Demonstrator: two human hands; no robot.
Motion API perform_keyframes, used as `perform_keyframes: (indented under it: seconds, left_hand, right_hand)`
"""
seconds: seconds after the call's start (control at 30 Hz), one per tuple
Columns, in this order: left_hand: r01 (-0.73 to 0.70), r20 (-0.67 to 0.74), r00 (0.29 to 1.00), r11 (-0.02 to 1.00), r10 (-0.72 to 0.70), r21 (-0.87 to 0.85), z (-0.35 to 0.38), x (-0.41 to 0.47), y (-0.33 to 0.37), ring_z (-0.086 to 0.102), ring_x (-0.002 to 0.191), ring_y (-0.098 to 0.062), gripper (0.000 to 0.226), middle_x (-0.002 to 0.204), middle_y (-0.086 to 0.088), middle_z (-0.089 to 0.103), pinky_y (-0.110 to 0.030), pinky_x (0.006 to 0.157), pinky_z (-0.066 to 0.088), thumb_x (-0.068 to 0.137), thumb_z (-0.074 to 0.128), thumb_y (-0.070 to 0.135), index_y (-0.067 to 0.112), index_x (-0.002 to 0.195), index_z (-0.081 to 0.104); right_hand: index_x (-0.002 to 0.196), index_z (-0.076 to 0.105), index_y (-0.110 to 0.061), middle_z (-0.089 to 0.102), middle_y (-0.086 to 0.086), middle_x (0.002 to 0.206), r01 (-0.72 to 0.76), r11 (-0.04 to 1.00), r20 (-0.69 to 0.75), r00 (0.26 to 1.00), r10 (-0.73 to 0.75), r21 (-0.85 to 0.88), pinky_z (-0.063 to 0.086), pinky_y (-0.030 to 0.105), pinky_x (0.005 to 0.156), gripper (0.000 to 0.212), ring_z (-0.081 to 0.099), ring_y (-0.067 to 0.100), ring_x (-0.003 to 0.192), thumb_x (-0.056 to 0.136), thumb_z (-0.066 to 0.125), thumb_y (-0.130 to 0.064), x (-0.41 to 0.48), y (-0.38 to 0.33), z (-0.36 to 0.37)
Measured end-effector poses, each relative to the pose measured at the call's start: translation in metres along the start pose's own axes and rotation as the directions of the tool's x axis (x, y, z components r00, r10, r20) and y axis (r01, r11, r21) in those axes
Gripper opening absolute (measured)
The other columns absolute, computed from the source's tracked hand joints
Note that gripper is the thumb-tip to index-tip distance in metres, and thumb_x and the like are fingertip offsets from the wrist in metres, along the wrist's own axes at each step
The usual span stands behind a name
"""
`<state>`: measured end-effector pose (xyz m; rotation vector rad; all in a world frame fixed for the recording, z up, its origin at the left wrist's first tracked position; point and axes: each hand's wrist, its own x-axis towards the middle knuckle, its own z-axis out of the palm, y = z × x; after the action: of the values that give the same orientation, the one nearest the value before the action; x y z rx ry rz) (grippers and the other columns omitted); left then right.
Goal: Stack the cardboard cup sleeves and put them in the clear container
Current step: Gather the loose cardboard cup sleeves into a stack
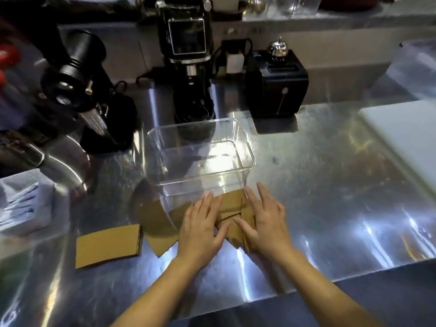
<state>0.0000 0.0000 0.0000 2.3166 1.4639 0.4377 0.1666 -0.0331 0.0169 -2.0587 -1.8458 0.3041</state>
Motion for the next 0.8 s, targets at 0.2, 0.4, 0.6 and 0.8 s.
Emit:
perform_keyframes:
  seconds: [0.2, 0.4, 0.6, 0.8]
  left_hand:
    - [0.004, 0.035, 0.999, 0.997, -0.007, 0.074, 0.013, -0.004, -0.012, 0.022, 0.141, -0.019, 0.06, 0.152, -0.001, 0.032, -0.036, 0.113, 0.014, 0.089, 0.038, 0.05, 0.022, 0.141, 0.03]
    - [-0.001, 0.049, 0.999, 0.997, -0.003, 0.072, 0.009, -0.003, -0.009, 0.02, 0.142, -0.018, 0.059, 0.152, 0.0, 0.032, -0.037, 0.113, 0.014, 0.089, 0.039, 0.05, 0.023, 0.141, 0.031]
    - [0.039, -0.014, 0.999, 0.997, -0.04, -0.059, 0.001, -0.004, 0.0, 0.032, 0.135, -0.022, 0.049, 0.146, -0.005, 0.04, -0.034, 0.111, 0.018, 0.089, 0.05, 0.036, 0.015, 0.132, 0.044]
    - [0.328, 0.156, 0.934, 0.597, -0.323, -0.732, -0.021, -0.004, 0.015, 0.061, 0.098, -0.018, 0.011, 0.099, 0.0, 0.066, -0.018, 0.08, 0.047, 0.087, 0.058, 0.024, 0.022, 0.096, 0.064]
  right_hand:
    - [0.142, 0.021, -0.023, 0.02, 0.015, 0.154, -0.192, 0.978, 0.091, 0.976, 0.199, -0.081, 0.021, 0.043, 0.108, 0.077, 0.022, 0.027, 0.139, 0.079, 0.045, -0.062, -0.021, 0.004, 0.014]
    - [0.141, 0.021, -0.016, 0.033, 0.011, 0.147, -0.232, 0.972, 0.124, 0.964, 0.236, -0.046, 0.027, 0.042, 0.107, 0.067, 0.029, 0.028, 0.134, 0.087, 0.047, -0.046, -0.021, 0.001, 0.011]
    - [0.134, 0.031, -0.018, 0.052, 0.005, 0.125, -0.32, 0.947, 0.132, 0.941, 0.313, 0.032, 0.034, 0.042, 0.092, 0.065, 0.044, 0.027, 0.115, 0.075, 0.056, -0.03, -0.008, 0.003, -0.001]
    - [0.121, 0.044, -0.02, 0.055, 0.004, 0.119, -0.388, 0.83, 0.177, 0.922, 0.346, 0.401, 0.045, 0.035, 0.088, 0.055, 0.049, 0.021, 0.111, 0.071, 0.065, -0.027, -0.002, -0.005, -0.01]
